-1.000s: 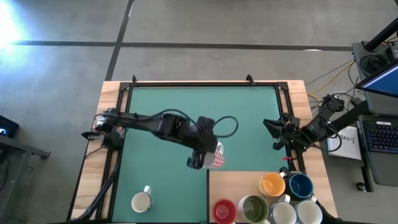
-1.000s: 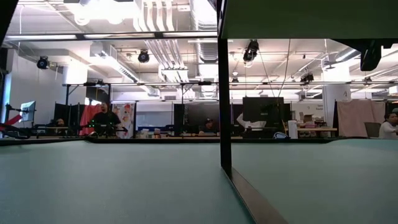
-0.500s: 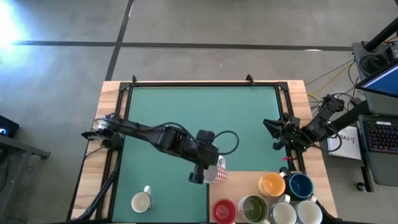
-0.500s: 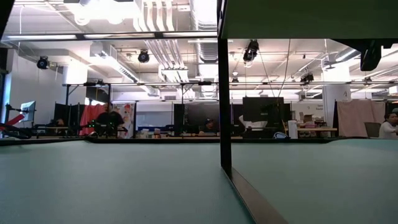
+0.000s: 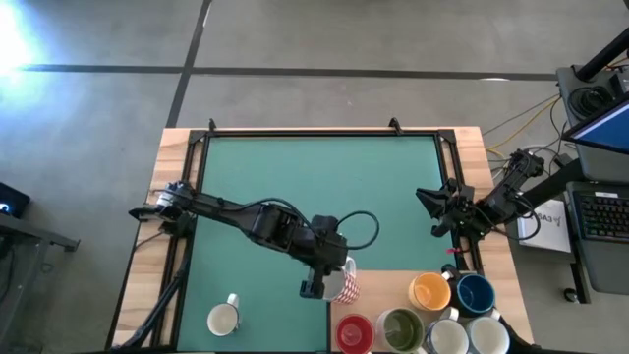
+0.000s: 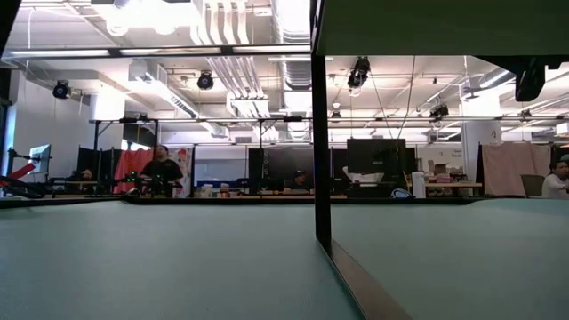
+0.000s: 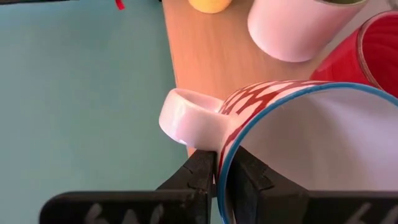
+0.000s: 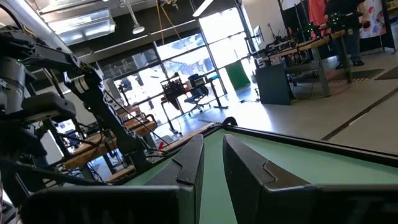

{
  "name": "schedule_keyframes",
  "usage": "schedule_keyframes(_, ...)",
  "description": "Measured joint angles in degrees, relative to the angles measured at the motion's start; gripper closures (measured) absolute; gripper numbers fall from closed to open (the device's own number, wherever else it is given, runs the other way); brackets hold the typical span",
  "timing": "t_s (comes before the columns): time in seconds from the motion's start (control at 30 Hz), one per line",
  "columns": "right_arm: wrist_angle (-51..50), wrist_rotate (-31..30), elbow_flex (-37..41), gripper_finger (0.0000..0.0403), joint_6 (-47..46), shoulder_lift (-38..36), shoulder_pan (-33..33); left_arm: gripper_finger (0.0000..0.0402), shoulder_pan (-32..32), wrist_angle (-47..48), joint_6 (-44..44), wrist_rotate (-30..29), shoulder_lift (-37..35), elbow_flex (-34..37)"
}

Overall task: Place coffee mugs
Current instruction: Put the red patterned mug on the shelf

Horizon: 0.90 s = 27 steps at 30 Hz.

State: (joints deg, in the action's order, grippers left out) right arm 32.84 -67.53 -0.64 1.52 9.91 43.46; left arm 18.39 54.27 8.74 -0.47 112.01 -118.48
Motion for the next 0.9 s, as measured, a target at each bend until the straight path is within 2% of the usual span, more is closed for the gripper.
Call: schedule_keyframes(0.9,0.0,0.0,0.0,0.0353,0.0,0.0,0.0,0.0373,0.0,2.8,8.6,0.0,-0.1,0.0)
